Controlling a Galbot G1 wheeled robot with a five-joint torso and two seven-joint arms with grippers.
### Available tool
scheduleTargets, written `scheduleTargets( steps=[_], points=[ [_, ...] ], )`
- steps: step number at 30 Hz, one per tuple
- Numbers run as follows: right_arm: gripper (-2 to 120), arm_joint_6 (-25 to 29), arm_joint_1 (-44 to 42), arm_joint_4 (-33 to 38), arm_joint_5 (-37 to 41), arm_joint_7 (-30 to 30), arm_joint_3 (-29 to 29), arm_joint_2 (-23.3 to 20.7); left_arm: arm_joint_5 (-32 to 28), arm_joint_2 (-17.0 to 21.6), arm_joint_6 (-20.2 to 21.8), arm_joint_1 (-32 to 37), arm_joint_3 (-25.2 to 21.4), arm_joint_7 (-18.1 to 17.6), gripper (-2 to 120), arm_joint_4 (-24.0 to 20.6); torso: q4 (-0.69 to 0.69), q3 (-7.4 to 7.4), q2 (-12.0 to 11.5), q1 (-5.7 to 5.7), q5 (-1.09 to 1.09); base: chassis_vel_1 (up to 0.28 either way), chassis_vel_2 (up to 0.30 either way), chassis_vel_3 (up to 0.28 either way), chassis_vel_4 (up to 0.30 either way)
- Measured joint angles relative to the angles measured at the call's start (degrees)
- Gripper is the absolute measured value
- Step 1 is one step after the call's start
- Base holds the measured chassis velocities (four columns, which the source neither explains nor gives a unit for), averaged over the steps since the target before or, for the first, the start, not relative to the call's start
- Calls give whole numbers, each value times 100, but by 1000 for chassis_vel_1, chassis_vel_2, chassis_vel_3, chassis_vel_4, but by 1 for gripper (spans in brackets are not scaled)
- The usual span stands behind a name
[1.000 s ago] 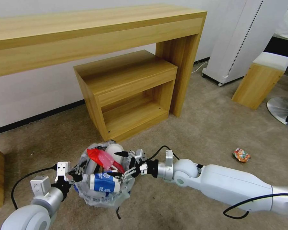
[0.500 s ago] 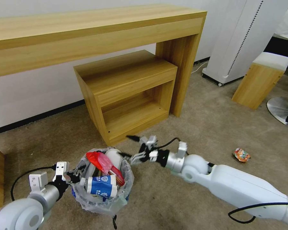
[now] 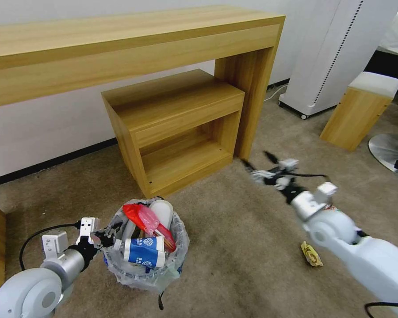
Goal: Pick up the trash bin and place the garbage on the floor into it.
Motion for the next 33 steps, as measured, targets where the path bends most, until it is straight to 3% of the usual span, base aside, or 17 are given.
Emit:
scheduleTargets(
  steps=[8,17,33],
  points=[
    [100,-313,-722,90,-217,758,827,-65,35,6,-8,11,-30,59,3,-117,0,0,0,0,0,0,0,0,0],
    [100,-374,-840,170,-240,847,993,-7,65,11,-8,48,-51,77,3,-144,2,0,0,0,-1,0,0,0,0],
    [100,-680,-1379,170,-930,1127,1903,393,310,-186,-82,53,-63,232,3,-167,1,0,0,0,-3,-5,-9,-5,-6]
  ],
)
